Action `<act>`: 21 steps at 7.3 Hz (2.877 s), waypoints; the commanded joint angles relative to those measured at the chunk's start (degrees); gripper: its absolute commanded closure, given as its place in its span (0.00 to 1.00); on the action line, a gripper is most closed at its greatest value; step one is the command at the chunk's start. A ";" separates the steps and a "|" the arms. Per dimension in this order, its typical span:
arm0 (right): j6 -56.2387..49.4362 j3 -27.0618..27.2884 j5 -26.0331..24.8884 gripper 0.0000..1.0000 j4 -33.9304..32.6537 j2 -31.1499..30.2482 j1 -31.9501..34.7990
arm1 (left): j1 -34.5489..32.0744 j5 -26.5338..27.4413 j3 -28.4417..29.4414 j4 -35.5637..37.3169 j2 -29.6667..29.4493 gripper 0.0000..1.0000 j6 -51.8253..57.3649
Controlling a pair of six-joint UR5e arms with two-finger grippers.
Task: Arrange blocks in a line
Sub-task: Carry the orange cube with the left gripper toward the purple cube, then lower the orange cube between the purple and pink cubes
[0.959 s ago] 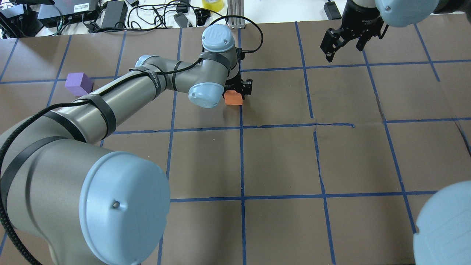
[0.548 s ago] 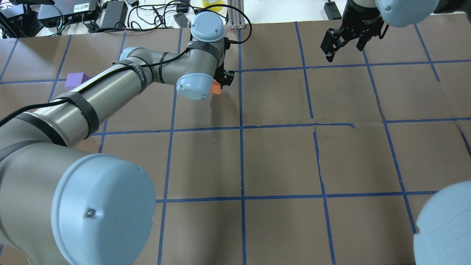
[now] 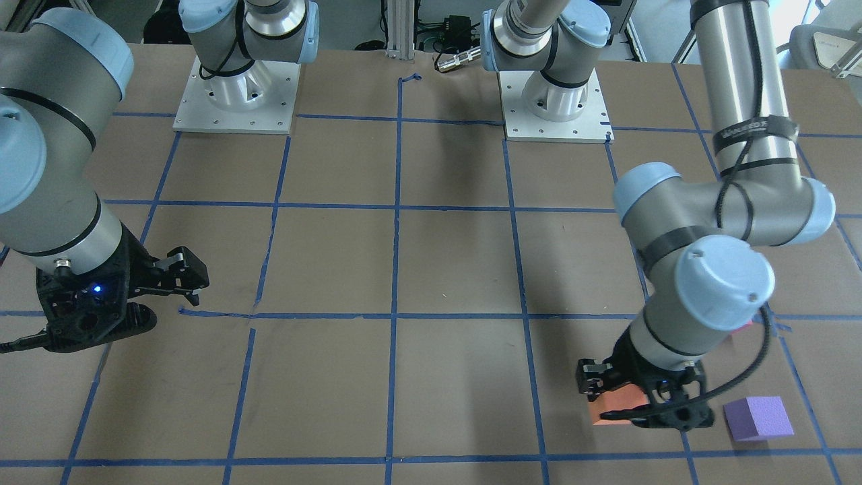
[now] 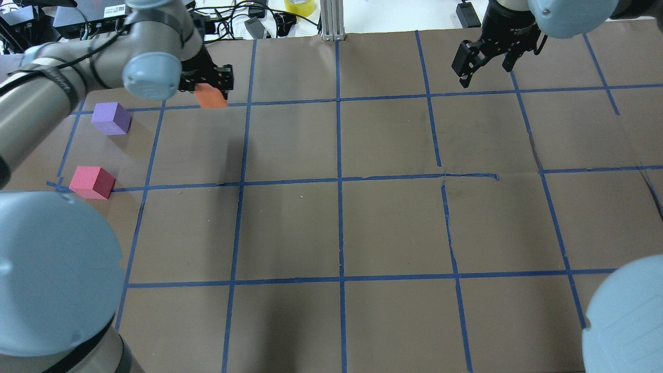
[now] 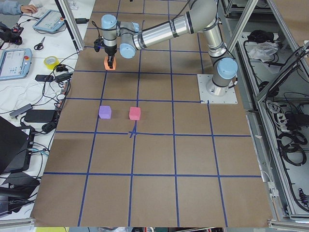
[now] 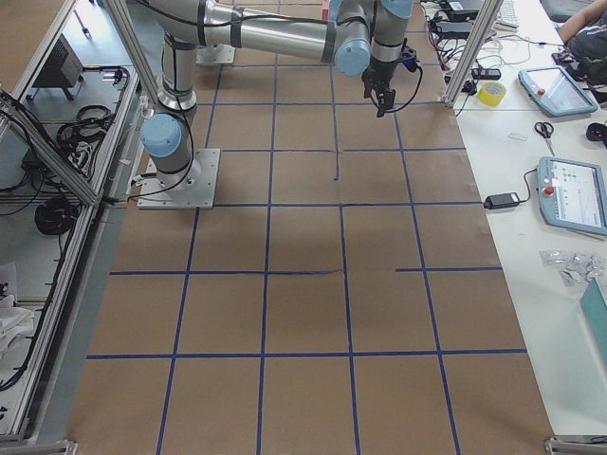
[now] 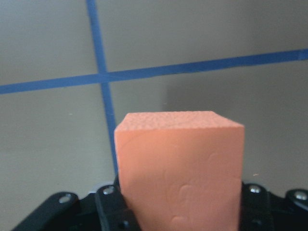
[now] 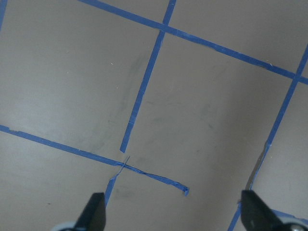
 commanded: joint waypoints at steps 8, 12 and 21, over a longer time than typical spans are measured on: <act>-0.08 1.35 -0.17 0.00 -0.53 -0.26 -0.15 | 21.76 0.14 -6.01 1.26 1.24 1.00 24.16; 0.00 1.35 -0.08 0.00 -0.26 -0.26 -0.77 | 23.62 -2.67 -8.32 6.56 -0.69 1.00 24.73; 0.00 1.35 -0.08 0.00 -0.18 -0.26 -0.94 | 23.71 -1.62 -9.02 6.64 -4.47 0.74 24.99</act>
